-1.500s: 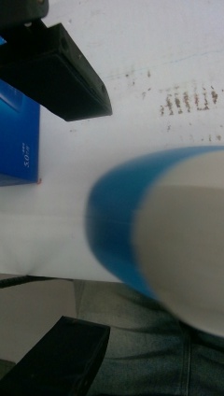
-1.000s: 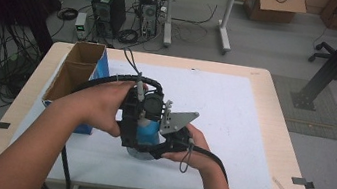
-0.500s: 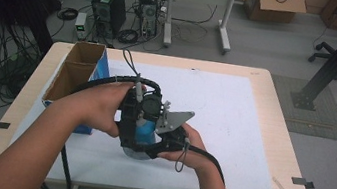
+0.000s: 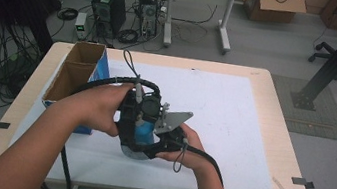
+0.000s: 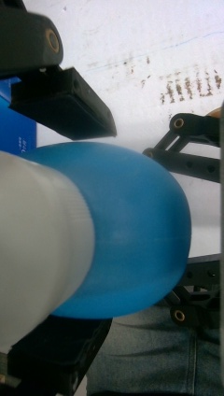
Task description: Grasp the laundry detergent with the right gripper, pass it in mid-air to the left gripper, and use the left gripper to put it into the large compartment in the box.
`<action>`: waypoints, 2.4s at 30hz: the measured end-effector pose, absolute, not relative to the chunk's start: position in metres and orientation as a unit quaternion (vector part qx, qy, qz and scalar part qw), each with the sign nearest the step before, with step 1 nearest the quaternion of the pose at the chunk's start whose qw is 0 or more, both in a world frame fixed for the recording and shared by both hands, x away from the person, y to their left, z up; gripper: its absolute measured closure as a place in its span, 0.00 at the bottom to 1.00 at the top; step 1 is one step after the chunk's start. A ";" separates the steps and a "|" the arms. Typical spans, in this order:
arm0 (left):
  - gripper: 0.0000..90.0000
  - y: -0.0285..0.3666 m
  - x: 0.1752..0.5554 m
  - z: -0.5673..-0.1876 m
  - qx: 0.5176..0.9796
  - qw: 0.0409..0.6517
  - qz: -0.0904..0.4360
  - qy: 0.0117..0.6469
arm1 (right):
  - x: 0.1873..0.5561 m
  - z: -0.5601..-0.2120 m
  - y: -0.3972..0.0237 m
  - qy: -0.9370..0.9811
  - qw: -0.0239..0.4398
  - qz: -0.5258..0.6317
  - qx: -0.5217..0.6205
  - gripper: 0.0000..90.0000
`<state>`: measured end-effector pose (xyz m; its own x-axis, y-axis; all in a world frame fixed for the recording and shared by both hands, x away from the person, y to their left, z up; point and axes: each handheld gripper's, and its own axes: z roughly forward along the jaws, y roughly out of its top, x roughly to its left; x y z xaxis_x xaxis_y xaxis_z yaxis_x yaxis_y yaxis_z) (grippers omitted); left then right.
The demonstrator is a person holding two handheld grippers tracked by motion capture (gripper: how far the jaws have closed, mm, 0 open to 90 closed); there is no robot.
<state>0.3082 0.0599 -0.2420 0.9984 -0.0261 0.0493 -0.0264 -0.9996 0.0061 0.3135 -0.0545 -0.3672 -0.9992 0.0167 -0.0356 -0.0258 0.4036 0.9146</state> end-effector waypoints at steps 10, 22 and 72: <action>0.22 0.061 0.306 -0.242 1.000 0.001 0.025 -0.019 | 0.313 -0.367 -0.054 0.836 0.018 0.549 -0.002 0.51; 0.33 0.062 0.306 -0.241 1.000 0.002 0.018 -0.023 | 0.311 -0.365 -0.053 0.835 0.018 0.549 -0.003 0.51; 0.43 0.056 0.309 -0.240 1.000 -0.015 0.027 0.001 | 0.313 -0.373 -0.060 0.835 0.015 0.550 0.027 0.27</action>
<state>0.3091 0.0562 -0.2404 0.9985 0.0014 0.0541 0.0030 -0.9995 -0.0302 0.3126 -0.0604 -0.3728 -0.9982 0.0602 0.0049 0.0283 0.3941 0.9186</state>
